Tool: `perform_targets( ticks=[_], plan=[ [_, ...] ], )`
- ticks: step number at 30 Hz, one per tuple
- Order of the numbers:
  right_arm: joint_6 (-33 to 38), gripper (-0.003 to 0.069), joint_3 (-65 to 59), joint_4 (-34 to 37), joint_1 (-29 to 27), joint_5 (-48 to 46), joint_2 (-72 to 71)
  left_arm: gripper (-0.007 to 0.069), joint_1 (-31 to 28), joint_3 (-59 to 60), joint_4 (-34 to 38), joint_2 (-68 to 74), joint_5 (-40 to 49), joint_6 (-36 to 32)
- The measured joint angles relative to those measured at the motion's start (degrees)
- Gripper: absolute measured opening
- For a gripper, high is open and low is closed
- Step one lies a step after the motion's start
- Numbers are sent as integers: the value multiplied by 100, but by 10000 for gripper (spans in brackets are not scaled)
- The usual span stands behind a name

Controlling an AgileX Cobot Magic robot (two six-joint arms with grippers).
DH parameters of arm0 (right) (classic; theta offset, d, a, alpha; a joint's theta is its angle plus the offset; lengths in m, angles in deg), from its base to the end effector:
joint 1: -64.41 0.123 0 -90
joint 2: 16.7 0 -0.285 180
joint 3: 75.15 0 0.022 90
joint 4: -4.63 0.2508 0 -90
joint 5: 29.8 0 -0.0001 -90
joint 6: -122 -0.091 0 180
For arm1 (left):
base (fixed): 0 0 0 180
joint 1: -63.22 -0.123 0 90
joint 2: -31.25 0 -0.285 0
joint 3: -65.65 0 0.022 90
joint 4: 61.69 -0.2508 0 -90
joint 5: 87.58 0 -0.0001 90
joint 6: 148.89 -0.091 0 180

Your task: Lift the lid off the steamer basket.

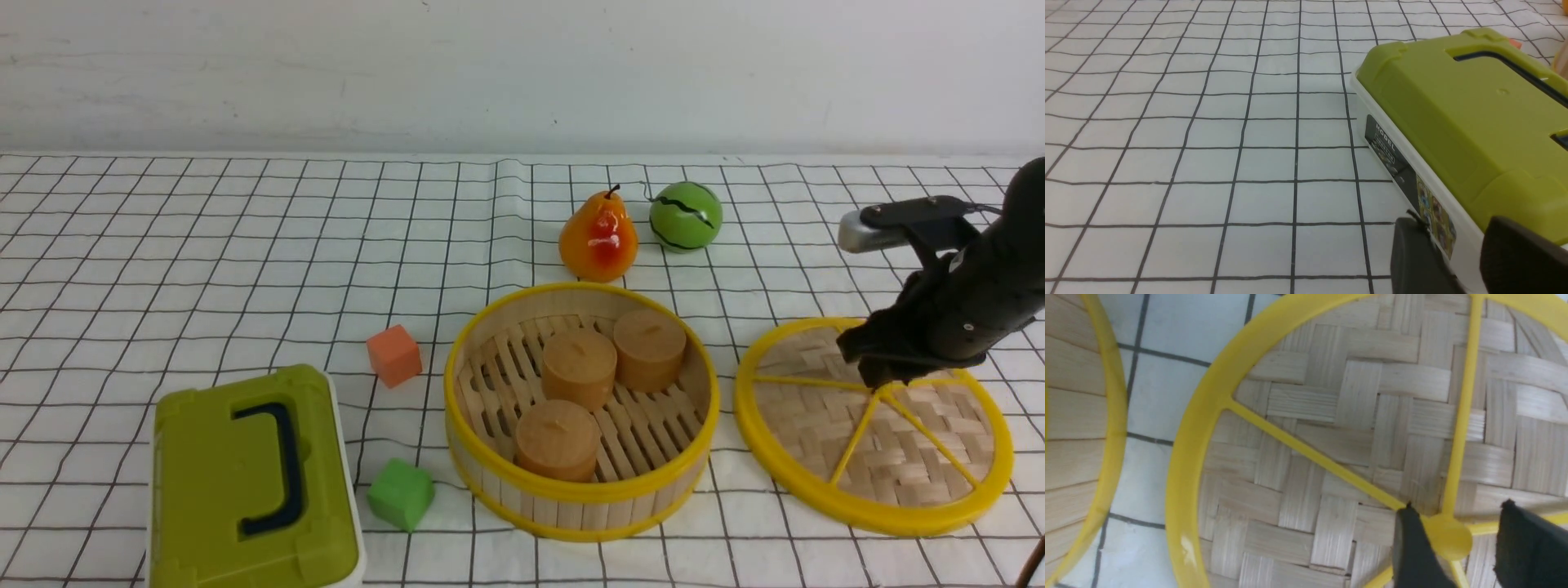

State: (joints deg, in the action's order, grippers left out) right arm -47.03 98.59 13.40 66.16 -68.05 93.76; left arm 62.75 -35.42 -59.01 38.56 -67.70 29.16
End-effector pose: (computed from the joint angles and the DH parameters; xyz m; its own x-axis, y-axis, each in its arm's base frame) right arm 0.3718 0.0200 0.2150 -0.8959 -0.0979 -0.4332 -0.1346 0.9894 0.0547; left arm 0.0535 -0.0010 0.1723 -0.2774 -0.0122 -0.9607 0.0043 0.9999 -0.0140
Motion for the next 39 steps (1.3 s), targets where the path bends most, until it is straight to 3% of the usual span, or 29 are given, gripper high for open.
perform_targets(
  ticks=[4,7,15,22,27,39],
  plan=[
    [0,330,0,42,0,-173,-354,239,0,0,0,0,0,0],
    [0,283,0,69,0,-302,-1029,239,0,0,0,0,0,0],
    [400,-8,-465,775,0,-409,-3508,239,0,0,0,0,0,0],
    [579,-22,-1564,1418,0,-367,-5079,239,0,0,0,0,0,0],
    [603,-22,-2122,1498,0,-333,-5808,239,0,0,0,0,0,0],
    [602,-18,-2341,1472,0,-1407,-6209,239,0,0,0,0,0,0]
  ],
)
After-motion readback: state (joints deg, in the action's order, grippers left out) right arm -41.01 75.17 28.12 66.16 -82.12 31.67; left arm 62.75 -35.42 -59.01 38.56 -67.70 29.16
